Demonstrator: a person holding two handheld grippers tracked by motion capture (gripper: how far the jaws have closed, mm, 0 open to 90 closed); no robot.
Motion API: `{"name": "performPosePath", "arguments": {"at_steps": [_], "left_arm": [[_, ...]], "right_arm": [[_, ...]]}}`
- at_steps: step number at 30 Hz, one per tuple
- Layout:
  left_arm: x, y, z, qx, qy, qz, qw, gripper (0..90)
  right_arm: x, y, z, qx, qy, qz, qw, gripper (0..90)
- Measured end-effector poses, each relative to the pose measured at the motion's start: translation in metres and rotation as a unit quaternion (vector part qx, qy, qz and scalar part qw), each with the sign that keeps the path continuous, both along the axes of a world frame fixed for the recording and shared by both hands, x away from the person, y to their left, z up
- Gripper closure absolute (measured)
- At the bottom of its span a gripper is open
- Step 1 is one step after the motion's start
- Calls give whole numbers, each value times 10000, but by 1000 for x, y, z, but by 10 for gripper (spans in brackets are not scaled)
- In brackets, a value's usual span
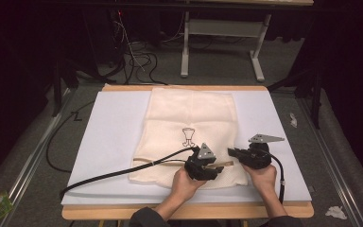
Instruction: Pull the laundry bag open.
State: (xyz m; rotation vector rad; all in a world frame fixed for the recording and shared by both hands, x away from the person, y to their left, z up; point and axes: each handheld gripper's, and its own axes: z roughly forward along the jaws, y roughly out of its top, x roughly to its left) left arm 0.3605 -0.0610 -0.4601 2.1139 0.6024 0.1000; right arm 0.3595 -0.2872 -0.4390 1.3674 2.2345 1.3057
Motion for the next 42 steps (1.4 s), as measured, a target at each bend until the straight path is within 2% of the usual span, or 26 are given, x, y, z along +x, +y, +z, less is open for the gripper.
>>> {"name": "performPosePath", "arguments": {"at_steps": [6,9,13,14,18,34,42], "left_arm": [[0,-1,1,-120,29,7,9999,564],[0,-3,-2,-170,110,33,9998,568],[-3,-11,-2,38,-38,-64,10000,579],[-4,-13,-1,38,-90,-93,9999,579],[0,-16,-3,-6,10,-39,10000,592],[-3,-21,-6,-4,52,-46,10000,617],[-10,-17,-1,64,-129,-103,9998,607]], "right_arm": [[1,2,0,35,-13,-16,10000,876],[1,2,0,47,-12,-4,10000,876],[0,3,-1,88,-14,1,10000,876],[1,3,-1,80,-10,14,10000,876],[0,4,0,101,-37,19,9999,877],[0,6,-2,190,-10,33,9998,877],[-1,3,-3,201,-17,29,9998,877]]}}
